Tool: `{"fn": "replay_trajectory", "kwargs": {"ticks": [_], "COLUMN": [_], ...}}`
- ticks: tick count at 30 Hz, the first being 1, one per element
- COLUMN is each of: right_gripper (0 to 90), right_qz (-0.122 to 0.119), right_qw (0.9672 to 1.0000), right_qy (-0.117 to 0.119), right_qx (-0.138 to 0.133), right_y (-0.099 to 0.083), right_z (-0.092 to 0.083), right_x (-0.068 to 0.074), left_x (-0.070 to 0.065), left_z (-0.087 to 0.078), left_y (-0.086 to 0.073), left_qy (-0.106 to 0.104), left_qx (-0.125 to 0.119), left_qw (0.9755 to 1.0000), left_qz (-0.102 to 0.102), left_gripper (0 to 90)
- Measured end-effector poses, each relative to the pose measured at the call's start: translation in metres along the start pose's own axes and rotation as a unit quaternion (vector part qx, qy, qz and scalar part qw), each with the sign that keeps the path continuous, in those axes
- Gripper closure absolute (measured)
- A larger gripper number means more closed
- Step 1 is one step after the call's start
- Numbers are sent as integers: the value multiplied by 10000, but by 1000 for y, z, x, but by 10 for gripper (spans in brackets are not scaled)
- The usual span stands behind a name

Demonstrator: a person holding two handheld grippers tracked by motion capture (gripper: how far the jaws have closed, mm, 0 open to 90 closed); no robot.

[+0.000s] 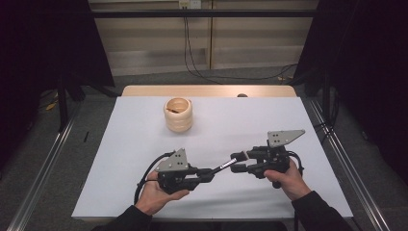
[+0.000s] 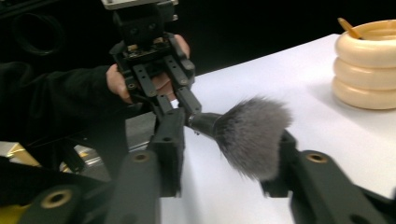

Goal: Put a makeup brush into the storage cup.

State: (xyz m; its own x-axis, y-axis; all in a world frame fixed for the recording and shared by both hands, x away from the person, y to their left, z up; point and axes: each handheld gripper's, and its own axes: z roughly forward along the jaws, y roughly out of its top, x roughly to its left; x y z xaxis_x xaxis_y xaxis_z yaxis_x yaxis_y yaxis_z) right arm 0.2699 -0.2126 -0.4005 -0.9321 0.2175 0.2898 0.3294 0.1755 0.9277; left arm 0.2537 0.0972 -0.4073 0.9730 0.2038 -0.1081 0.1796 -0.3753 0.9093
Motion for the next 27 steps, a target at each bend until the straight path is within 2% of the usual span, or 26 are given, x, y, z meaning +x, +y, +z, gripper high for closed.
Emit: {"fn": "replay_trajectory", "kwargs": {"ticks": [4, 9, 15, 23, 27], "right_gripper": [649, 720, 749, 764, 772], "right_qz": [80, 149, 164, 169, 168], "right_qw": [9999, 9996, 9991, 9991, 9991], "right_qy": [125, 247, 392, 383, 385], "right_qx": [2, 12, 65, 81, 107], "right_y": [0, -2, -2, -1, -1], "right_z": [0, -2, -2, -1, 0], "right_x": [-1, -4, -4, -4, -3], "left_x": [-2, -1, -1, 3, 3], "left_z": [2, 3, 5, 5, 6], "left_y": [-1, -3, -6, -8, -9], "left_qy": [-79, -119, -184, -84, -5], "left_qx": [-63, -18, 6, 48, 62], "left_qw": [9999, 9999, 9998, 9998, 9999], "left_qz": [4, 72, 107, 168, 101], "left_gripper": [794, 793, 792, 777, 756]}}
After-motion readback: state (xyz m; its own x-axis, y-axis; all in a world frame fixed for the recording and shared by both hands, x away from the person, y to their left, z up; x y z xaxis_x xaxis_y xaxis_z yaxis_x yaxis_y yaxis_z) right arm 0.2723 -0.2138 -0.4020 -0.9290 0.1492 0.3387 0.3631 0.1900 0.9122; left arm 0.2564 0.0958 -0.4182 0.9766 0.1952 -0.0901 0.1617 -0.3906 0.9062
